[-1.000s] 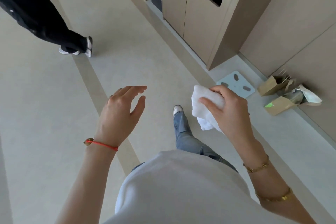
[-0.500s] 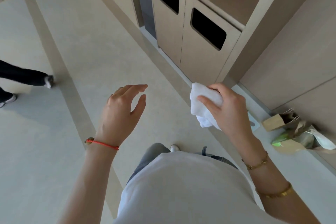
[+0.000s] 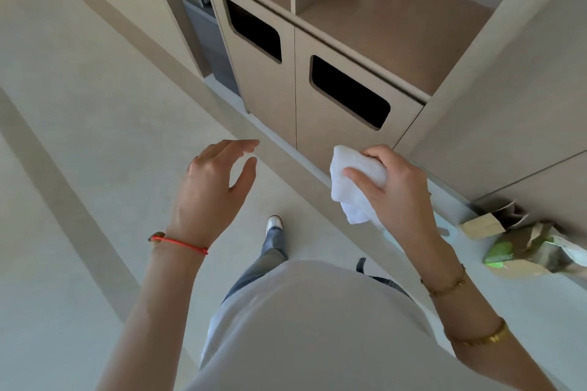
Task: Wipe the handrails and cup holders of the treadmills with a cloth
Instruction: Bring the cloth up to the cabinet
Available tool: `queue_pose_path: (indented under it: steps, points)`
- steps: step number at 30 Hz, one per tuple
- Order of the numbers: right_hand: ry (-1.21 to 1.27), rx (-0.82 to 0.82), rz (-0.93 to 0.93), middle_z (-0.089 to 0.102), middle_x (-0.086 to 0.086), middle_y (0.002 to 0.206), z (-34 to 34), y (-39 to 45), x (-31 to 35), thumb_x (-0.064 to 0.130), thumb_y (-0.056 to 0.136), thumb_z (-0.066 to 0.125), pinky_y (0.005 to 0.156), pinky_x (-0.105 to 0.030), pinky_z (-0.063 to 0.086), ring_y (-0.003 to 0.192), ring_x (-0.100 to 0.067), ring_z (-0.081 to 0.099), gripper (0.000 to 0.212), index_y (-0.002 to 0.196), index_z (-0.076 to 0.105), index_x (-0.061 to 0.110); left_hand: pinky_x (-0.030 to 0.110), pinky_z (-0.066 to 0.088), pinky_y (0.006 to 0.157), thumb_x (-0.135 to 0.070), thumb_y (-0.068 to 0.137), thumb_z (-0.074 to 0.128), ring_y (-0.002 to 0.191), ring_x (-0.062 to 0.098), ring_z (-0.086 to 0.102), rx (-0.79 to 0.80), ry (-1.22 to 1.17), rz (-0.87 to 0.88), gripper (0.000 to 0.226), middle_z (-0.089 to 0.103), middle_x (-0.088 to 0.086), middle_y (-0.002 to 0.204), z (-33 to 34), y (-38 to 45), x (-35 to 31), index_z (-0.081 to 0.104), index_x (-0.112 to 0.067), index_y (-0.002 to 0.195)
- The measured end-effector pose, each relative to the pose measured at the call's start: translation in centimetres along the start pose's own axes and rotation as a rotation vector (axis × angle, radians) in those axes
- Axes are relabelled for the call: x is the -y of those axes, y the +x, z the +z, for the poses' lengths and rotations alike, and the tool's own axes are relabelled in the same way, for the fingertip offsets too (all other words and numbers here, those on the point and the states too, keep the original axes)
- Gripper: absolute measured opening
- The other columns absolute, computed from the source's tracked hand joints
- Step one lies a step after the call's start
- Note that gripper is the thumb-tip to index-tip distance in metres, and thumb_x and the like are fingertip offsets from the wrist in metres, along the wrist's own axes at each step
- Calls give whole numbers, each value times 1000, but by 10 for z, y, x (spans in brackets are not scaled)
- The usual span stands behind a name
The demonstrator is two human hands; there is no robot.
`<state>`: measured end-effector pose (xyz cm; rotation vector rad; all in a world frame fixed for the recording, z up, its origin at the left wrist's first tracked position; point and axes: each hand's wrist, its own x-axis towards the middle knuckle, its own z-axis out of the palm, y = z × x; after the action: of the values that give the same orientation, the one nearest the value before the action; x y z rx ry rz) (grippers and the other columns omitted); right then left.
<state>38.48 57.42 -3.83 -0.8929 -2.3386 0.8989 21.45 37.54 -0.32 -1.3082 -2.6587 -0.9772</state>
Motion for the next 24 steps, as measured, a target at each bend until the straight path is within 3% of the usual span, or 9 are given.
queue_pose_path:
  steps: [6,11,19,24]
  points:
    - [-11,-108,69,66,11,91,40,94,20,41,86,70,77,-44,52,83,-14,62,27,103,63,21,39,54,92,-12,96,59,103,21,67,73,-26,100,26,71,4,111,-2,124,50,68,-10,120]
    - [-62,-203,117,68,4,98,59,161,26,41,88,68,77,-41,54,87,-16,62,32,110,64,18,41,55,92,-12,96,58,103,22,67,139,-39,247,28,70,5,112,4,221,76,66,-9,123]
    - [-133,-353,263,67,4,97,49,242,6,46,89,63,78,-43,52,86,-17,61,30,111,62,25,43,54,92,-11,95,59,103,23,66,260,-91,425,29,70,6,113,48,338,79,66,-8,123]
    - [-175,-425,249,66,-4,97,31,302,-19,39,90,66,78,-43,51,86,-23,60,32,112,63,17,40,55,85,-11,94,60,97,24,66,281,-125,477,27,70,5,108,94,399,67,67,-10,119]
